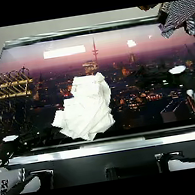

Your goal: Fold the clothes and pants, and hang the long-sleeved shirts on hangers.

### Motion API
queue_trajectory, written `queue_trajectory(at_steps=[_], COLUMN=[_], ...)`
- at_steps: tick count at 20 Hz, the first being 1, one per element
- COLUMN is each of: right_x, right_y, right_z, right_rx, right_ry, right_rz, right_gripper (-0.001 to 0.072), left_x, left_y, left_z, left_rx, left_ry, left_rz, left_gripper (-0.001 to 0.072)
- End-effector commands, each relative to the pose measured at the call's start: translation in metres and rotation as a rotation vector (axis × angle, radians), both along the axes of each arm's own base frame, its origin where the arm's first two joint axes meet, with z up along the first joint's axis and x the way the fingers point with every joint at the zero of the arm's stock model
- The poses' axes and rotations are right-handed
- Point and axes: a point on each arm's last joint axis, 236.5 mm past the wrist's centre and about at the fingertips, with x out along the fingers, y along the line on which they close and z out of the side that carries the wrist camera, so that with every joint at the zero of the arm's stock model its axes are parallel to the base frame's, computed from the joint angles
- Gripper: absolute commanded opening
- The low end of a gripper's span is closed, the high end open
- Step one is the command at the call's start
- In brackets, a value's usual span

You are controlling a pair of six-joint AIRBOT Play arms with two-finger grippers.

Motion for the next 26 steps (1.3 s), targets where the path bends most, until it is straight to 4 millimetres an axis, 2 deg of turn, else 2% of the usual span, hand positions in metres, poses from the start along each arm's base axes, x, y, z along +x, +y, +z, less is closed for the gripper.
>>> queue_trajectory(at_steps=[1, 4, 9, 13, 17, 18, 19, 22, 23, 24, 26], right_x=[0.011, 0.006, 0.002, -0.002, -0.013, -0.020, -0.026, -0.029, -0.027, -0.022, -0.014], right_y=[0.042, 0.073, 0.108, 0.112, 0.125, 0.133, 0.137, 0.139, 0.137, 0.134, 0.127], right_z=[-0.041, -0.062, -0.070, -0.082, -0.092, -0.096, -0.098, -0.097, -0.094, -0.087, -0.063], right_rx=[0.056, 0.014, -0.059, -0.121, -0.087, -0.079, -0.074, -0.088, -0.095, -0.096, -0.108], right_ry=[-0.019, -0.007, -0.043, -0.019, 0.047, 0.064, 0.076, 0.058, 0.039, 0.023, -0.040], right_rz=[0.056, 0.091, 0.121, 0.108, 0.109, 0.136, 0.158, 0.192, 0.194, 0.184, 0.172], right_gripper=[0.0513, 0.0512, 0.0511, 0.0510, 0.0509, 0.0464, 0.0383, 0.0082, 0.0038, 0.0038, 0.0037], left_x=[-0.001, 0.003, 0.003, 0.003, 0.003, 0.003, 0.003, 0.003, 0.003, 0.005, 0.018], left_y=[-0.003, -0.004, -0.004, -0.004, -0.004, -0.004, -0.004, -0.004, -0.004, -0.004, -0.003], left_z=[0.003, 0.006, 0.006, 0.006, 0.006, 0.006, 0.006, 0.006, 0.006, 0.007, 0.021], left_rx=[-0.017, -0.034, -0.028, -0.028, -0.028, -0.028, -0.028, -0.028, -0.028, -0.028, -0.031], left_ry=[0.002, -0.007, -0.017, -0.017, -0.016, -0.016, -0.017, -0.016, -0.017, -0.021, -0.062], left_rz=[-0.006, 0.012, 0.002, 0.003, 0.003, 0.003, 0.003, 0.003, 0.004, 0.003, -0.012], left_gripper=[0.0020, 0.0020, 0.0020, 0.0019, 0.0020, 0.0020, 0.0020, 0.0020, 0.0020, 0.0020, 0.0019])
